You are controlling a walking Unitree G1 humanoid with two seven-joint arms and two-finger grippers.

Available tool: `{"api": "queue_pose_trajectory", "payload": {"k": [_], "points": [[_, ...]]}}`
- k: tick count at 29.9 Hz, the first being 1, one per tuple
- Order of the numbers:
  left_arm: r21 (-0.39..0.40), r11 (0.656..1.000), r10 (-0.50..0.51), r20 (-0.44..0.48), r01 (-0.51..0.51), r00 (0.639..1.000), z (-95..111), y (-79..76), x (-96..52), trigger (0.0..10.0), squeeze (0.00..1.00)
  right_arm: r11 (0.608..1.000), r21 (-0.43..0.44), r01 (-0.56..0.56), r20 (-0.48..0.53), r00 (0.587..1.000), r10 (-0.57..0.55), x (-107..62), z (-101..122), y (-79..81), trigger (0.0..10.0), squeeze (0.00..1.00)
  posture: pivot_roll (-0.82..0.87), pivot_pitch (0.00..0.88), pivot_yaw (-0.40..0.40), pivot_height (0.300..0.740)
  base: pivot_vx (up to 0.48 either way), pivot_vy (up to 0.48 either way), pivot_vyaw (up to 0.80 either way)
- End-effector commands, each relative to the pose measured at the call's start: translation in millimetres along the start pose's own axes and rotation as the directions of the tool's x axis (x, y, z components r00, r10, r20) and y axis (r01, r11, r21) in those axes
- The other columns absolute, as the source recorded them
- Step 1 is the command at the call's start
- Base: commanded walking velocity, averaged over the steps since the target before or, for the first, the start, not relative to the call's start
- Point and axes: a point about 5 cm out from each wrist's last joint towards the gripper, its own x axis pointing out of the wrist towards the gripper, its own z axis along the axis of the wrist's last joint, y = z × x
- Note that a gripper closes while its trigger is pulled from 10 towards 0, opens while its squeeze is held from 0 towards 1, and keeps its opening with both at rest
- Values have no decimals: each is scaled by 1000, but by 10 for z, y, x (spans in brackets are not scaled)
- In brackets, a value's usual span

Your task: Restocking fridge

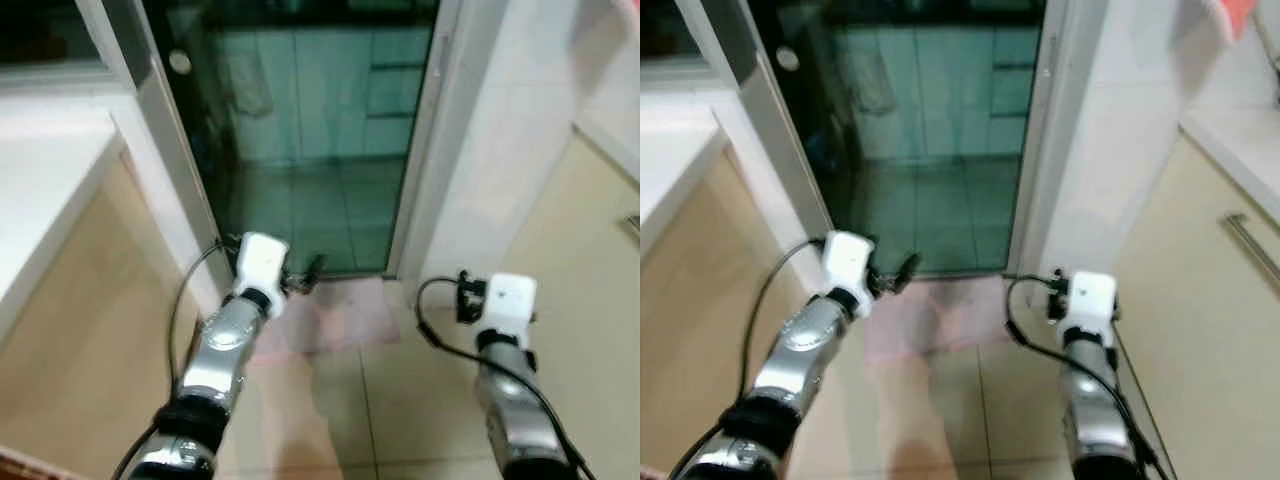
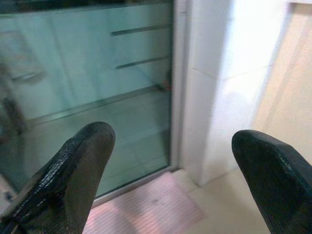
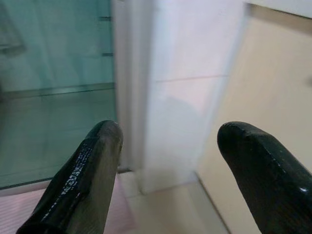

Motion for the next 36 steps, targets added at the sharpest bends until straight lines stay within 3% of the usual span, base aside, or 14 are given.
{"api": "queue_pose_trajectory", "payload": {"k": [1, 12, 16, 20, 36], "points": [[18, 999, 29, -11, -29, 1000, -9, 140, -48, 10000, 0, 1000, 9, -30, 17, 999, 30, -2, 41, 112, 10000, 0, -105, 0, 29, 740, 480, 0, 0], [-31, 997, 69, -23, -70, 997, -36, 146, -39, 10000, 0, 1000, 0, -26, 17, 1000, 26, 19, 38, 101, 10000, 0, -107, 0, 29, 740, 462, 0, 0], [-55, 992, 115, -39, -117, 993, -65, 202, -51, 10000, 0, 999, -7, -32, 14, 999, 32, 30, 40, 104, 10000, 0, -108, 0, 27, 740, 0, 0, 0], [-67, 974, 206, -112, -215, 972, -164, 325, -77, 10000, 0, 999, 1, -42, 23, 999, 42, 38, 64, 125, 10000, 0, -106, 0, 26, 740, 0, 0, 0], [-66, 972, 218, -111, -226, 970, -162, 320, -66, 10000, 0, 998, -2, -58, 37, 998, 58, 65, 90, 128, 10000, 0, -106, 0, 20, 740, 0, 0, 0]]}}
